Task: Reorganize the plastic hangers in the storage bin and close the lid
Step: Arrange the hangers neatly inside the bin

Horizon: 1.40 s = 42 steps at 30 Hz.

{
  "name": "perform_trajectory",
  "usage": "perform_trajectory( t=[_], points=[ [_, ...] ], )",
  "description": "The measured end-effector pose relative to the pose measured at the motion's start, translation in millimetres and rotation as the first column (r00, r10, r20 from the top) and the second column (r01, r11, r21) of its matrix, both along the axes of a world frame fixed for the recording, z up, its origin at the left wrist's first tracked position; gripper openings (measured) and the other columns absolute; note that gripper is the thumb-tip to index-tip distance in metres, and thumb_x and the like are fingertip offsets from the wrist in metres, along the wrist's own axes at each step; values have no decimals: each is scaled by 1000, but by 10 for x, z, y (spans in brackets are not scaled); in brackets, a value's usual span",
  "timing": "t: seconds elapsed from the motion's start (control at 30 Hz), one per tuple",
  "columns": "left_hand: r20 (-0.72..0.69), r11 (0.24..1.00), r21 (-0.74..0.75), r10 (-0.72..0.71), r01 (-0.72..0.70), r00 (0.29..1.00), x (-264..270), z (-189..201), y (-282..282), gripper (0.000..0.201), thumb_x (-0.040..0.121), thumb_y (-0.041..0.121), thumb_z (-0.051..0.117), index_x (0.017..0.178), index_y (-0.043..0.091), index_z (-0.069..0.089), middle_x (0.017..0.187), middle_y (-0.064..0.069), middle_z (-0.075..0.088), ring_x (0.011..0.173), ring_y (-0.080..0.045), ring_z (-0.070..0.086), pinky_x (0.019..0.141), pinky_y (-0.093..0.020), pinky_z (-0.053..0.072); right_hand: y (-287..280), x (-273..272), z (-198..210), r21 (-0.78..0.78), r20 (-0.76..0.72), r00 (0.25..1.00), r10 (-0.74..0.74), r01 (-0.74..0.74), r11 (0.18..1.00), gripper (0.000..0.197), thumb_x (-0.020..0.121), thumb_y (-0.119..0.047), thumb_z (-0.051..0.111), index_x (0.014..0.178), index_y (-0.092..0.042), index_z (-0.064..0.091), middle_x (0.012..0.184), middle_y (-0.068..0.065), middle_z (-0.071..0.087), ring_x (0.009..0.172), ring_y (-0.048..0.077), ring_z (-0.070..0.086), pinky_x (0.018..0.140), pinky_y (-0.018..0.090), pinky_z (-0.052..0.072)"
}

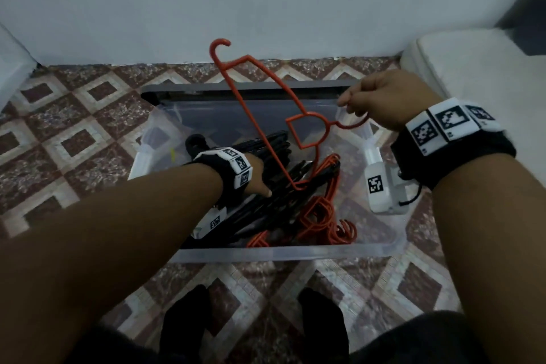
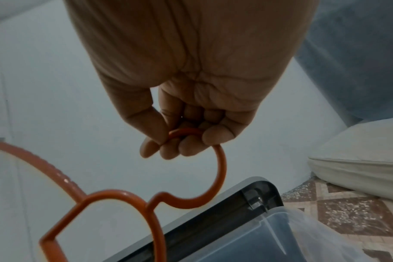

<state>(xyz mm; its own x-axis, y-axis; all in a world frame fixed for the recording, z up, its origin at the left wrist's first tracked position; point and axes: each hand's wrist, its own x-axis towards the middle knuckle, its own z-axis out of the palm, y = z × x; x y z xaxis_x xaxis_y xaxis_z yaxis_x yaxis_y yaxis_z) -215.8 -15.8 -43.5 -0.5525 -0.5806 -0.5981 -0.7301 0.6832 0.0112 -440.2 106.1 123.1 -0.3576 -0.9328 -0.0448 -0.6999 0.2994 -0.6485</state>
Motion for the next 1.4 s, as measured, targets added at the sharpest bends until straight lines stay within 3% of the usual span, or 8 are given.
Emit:
perform_trajectory(
  t=[0.1, 0.37, 0.57, 0.8, 0.97, 1.1, 1.27, 1.4],
  points=[
    [-31, 999, 48, 9, -7, 999, -210, -275, 40, 97, 57, 86, 52, 127, 20, 57, 89, 8, 64, 81, -18, 61, 82, -34, 51, -15, -37, 3, -132, 15, 1000, -23, 25, 991, 12, 81, -23, 66, 79, -19, 77, 66, -14, 70, 59, -8, 58, 52, 5, 43],
    [-27, 999, 17, 31, -30, 999, -274, -438, 23, 10, 87, 17, 60, 89, 10, 66, 90, -8, 64, 83, -25, 63, 82, -34, 53, -50, 33, 112, -343, 140, 990, -5, 53, 938, 15, 69, -21, 61, 73, -22, 76, 68, -6, 71, 69, 11, 68, 67, 28, 55],
    [-320, 955, 42, 291, -294, 902, 93, 49, -161, 30, 100, 33, 46, 99, 8, 62, 78, -10, 63, 66, -25, 61, 59, -26, 44, -76, 76, 202, -456, 124, 992, 7, 51, 889, 21, 68, -17, 57, 70, -26, 75, 60, -14, 68, 62, 1, 62, 58, 15, 45],
    [-595, 838, 308, 539, -450, 596, 760, 1043, -274, 28, 102, 38, 46, 94, 18, 64, 67, -1, 73, 53, -18, 69, 52, -32, 59, -210, 243, -213, -134, -160, 977, 139, -161, 978, 14, 83, -15, 63, 76, -22, 74, 67, -21, 64, 57, -11, 55, 47, 6, 36],
    [-693, 775, 393, 603, -495, 394, 1102, 1528, -140, 33, 102, 40, 43, 115, 14, 60, 79, -9, 75, 62, -27, 69, 66, -39, 60, -292, 545, -655, 227, -305, 896, 321, -259, 939, 24, 90, -14, 59, 109, -21, 71, 119, 4, 67, 102, 23, 62, 82, 24, 43],
    [-788, 854, 192, 428, -484, 442, 1239, 1777, -9, 37, 101, 52, 37, 110, 27, 63, 76, 3, 75, 60, -18, 71, 59, -29, 57, -331, 698, -714, 289, -305, 872, 383, -298, 910, 45, 91, -16, 59, 135, -26, 55, 140, 3, 55, 120, 26, 56, 92, 30, 45],
    [-784, 941, 71, 257, -330, 565, 1126, 1986, 187, 33, 100, 56, 32, 97, 39, 60, 77, 11, 74, 55, -11, 69, 66, -29, 56, -396, 820, -311, -184, 75, 956, 282, -265, 947, 64, 91, -28, 64, 147, -33, 33, 139, -6, 51, 109, 11, 60, 88, 28, 50],
    [-777, 962, 139, 252, -234, 577, 898, 1857, 310, 34, 101, 51, 34, 110, 31, 60, 80, 10, 74, 61, -12, 71, 71, -38, 60, -347, 940, 41, -312, 0, 918, 396, -376, 872, 30, 90, -23, 64, 119, -31, 63, 99, -16, 69, 83, 1, 66, 70, 11, 50]
  ],
)
